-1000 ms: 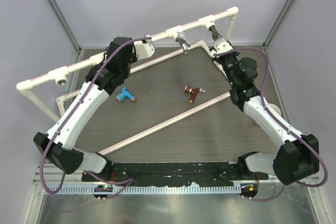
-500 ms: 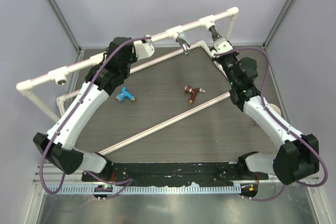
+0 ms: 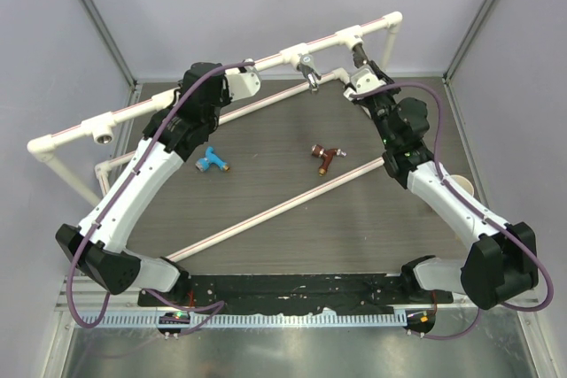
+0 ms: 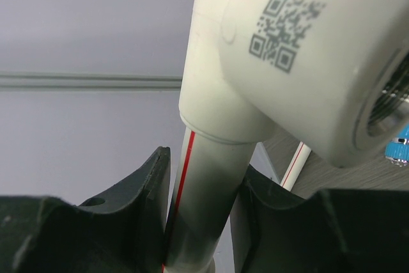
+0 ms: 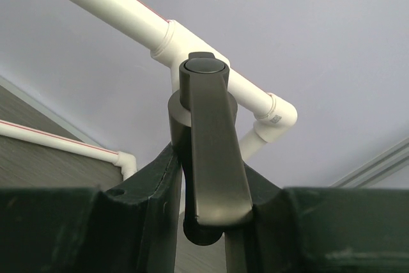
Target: Install the water faucets
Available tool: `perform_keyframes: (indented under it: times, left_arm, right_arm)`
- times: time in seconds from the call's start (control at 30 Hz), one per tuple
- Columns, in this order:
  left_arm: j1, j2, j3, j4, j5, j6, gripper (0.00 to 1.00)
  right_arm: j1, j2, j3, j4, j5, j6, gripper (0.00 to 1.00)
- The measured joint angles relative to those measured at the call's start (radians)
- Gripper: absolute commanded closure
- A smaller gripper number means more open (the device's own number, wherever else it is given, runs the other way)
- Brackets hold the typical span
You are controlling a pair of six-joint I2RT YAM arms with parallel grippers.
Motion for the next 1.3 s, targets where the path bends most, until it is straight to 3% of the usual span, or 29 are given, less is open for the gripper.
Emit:
perform_keyframes:
  times: [0.3, 0.63, 1.3]
  left_arm:
    - [-0.002, -0.002, 0.000, -0.001, 0.005, 0.000, 1.00]
    - [-0.004, -0.005, -0.002, 0.000, 0.005, -0.001, 1.00]
    - [-0.003, -0.007, -0.006, 0.002, 0.003, -0.001, 1.00]
  right_arm:
    - [0.008, 0.001, 0.008, -0.016, 0.010, -0.079, 0.99]
    - [0.029, 0.011, 0.022, -0.019, 0.040, -0.028, 0.99]
    - [0.037, 0.025, 0.069, -0.041, 0.137, 0.406, 0.99]
